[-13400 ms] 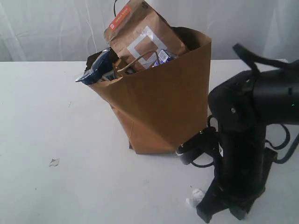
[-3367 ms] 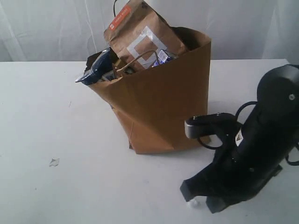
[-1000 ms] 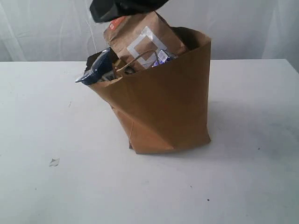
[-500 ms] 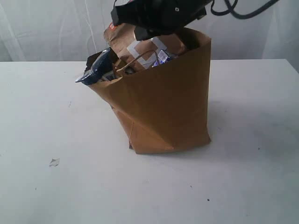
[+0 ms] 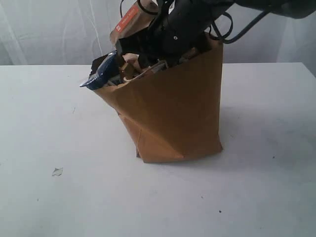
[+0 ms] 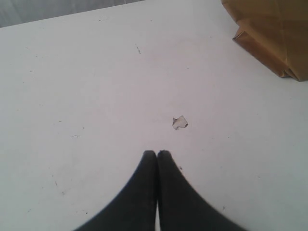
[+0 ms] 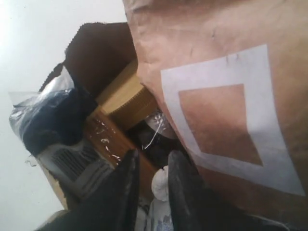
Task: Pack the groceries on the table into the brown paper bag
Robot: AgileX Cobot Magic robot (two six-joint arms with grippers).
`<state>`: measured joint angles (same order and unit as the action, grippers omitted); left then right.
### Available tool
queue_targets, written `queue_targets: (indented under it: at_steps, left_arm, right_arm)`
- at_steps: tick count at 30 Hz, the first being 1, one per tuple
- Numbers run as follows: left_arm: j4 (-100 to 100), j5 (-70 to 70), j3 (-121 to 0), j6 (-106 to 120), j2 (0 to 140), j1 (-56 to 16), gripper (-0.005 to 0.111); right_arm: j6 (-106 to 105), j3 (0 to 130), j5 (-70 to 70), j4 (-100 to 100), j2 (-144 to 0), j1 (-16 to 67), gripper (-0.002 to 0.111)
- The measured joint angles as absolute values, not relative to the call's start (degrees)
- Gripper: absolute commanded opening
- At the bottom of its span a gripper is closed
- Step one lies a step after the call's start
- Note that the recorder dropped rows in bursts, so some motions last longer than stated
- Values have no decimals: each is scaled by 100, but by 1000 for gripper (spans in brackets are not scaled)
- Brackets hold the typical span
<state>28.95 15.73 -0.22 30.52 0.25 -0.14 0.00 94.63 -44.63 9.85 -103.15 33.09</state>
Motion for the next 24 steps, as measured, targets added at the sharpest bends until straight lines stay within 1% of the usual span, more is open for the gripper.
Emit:
queue_targets:
  at_steps: [2, 4, 6, 8, 12, 18, 21, 24]
  left_arm:
    - [2895, 1573, -22, 3052, 25, -14, 0]
    - [2895, 1573, -22, 3052, 25, -14, 0]
    - [2895, 1573, -22, 3052, 25, -14, 0]
    - [2895, 1573, -22, 3052, 25, -14, 0]
    - [2895, 1573, -22, 3052, 25, -14, 0]
    - [2895, 1573, -22, 3052, 25, -14, 0]
    - [2895, 1573, -22, 3052, 25, -14, 0]
    - [2895, 1573, -22, 3052, 25, -14, 0]
  right_arm:
    - [-72, 9463, -4598, 974, -10303, 3309, 21]
    - [-261, 9463, -4806, 918, -10258, 3309, 18]
    - [-474, 9463, -5117, 814, -10133, 3309, 10]
    - [-591, 9463, -5337, 607, -9960, 3309, 0]
    - [-662, 9463, -5429, -330, -9349, 3309, 0]
    - [-163, 9463, -5361, -2747, -8571, 3284, 0]
    - [131, 9463, -5555, -3784, -8472, 3081, 0]
    - [621, 9285, -5553, -4486, -8485, 2504, 0]
